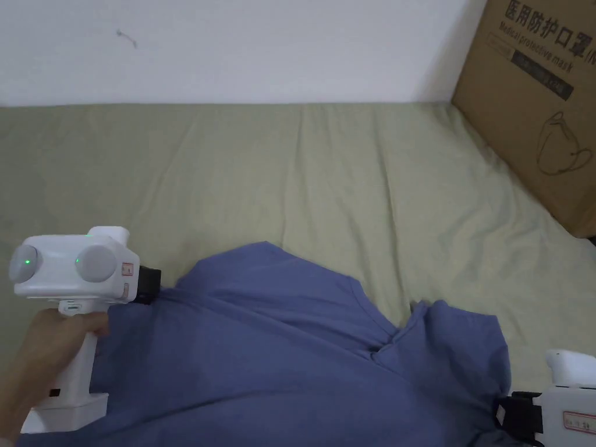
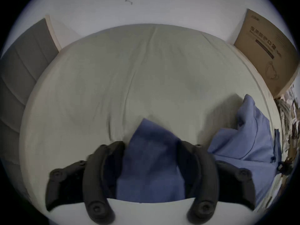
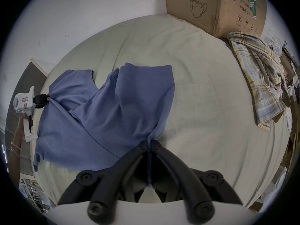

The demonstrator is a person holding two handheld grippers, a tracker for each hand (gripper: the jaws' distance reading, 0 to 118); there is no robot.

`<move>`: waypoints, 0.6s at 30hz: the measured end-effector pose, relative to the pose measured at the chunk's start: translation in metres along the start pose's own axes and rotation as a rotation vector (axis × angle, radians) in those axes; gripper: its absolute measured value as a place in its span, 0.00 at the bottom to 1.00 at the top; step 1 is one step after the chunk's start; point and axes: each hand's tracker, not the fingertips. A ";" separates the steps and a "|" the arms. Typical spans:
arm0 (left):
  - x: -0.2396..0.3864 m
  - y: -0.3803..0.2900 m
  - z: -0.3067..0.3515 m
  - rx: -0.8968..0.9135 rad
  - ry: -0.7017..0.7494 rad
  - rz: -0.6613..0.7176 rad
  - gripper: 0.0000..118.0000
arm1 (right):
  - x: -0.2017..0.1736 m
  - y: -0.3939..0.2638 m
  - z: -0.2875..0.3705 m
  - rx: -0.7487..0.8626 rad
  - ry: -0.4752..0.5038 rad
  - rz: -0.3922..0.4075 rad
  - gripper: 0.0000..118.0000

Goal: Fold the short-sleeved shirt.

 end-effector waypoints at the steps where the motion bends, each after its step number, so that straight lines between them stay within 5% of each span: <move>1: 0.003 0.001 0.005 0.020 0.028 -0.025 0.34 | 0.000 0.000 0.002 0.004 -0.001 0.000 0.03; 2: 0.001 0.003 0.010 0.021 0.041 -0.038 0.00 | 0.001 0.000 0.004 0.009 0.005 -0.004 0.03; 7: 0.001 0.007 0.026 -0.015 0.012 -0.026 0.01 | -0.004 0.003 0.012 0.023 0.013 -0.026 0.03; 18: -0.029 0.014 0.192 0.177 0.100 -0.054 0.01 | -0.038 0.046 0.088 0.200 0.054 0.009 0.03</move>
